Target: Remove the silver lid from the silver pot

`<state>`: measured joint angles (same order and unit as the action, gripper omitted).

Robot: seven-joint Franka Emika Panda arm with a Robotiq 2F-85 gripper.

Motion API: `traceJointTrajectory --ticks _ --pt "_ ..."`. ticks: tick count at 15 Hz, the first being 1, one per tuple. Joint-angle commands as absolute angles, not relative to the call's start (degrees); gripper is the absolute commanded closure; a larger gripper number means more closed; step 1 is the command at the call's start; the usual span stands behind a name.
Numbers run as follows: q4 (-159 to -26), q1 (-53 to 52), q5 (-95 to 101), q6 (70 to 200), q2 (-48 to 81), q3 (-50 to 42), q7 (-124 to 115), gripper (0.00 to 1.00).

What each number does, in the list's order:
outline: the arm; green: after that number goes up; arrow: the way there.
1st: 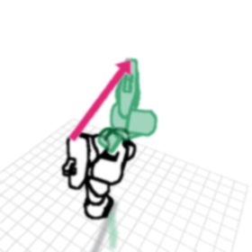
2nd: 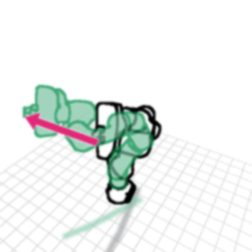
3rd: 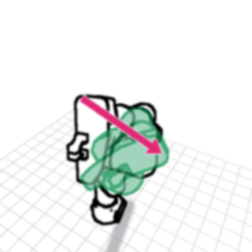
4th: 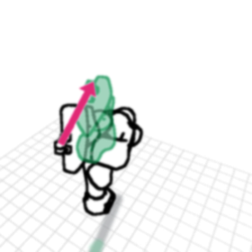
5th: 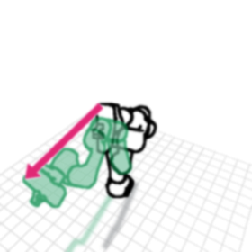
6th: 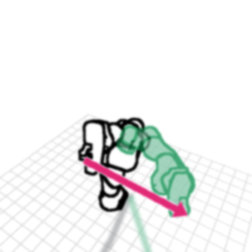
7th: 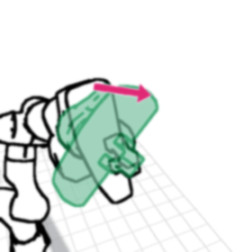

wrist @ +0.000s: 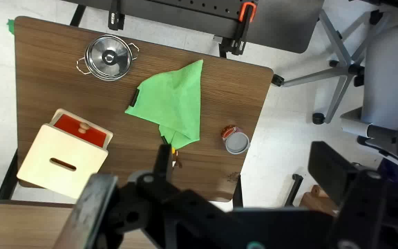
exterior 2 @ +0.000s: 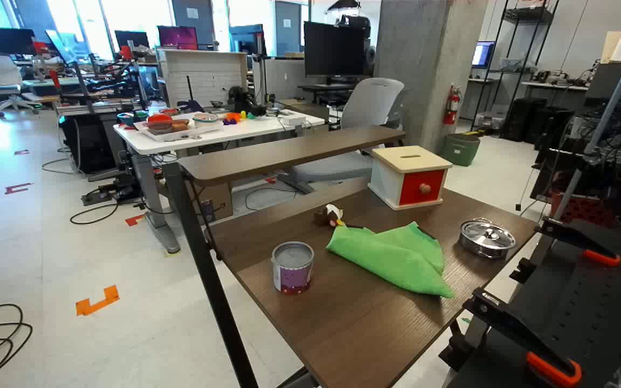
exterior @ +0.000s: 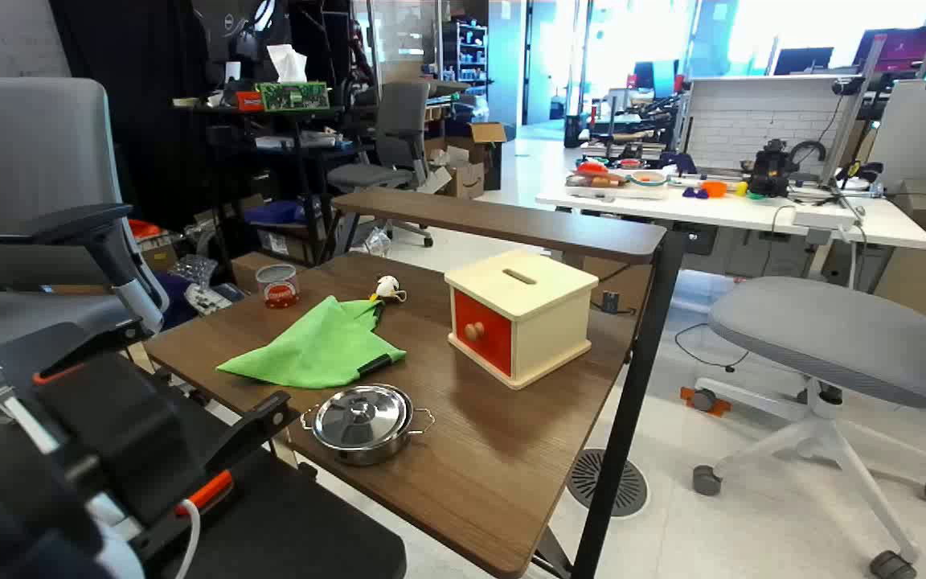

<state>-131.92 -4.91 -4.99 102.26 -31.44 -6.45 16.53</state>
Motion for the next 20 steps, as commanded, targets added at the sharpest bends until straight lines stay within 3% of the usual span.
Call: traceJointTrajectory --ticks 1,11,20 --pt "-131.76 -4.05 -5.36 102.16 -31.35 -5.77 16.86 0.00" --pt "-137.30 -2.49 -0.97 107.16 -32.88 -4.54 16.31 0.00" --pt "-150.25 3.54 6.15 132.33 -20.44 -5.72 9.24 0.00"
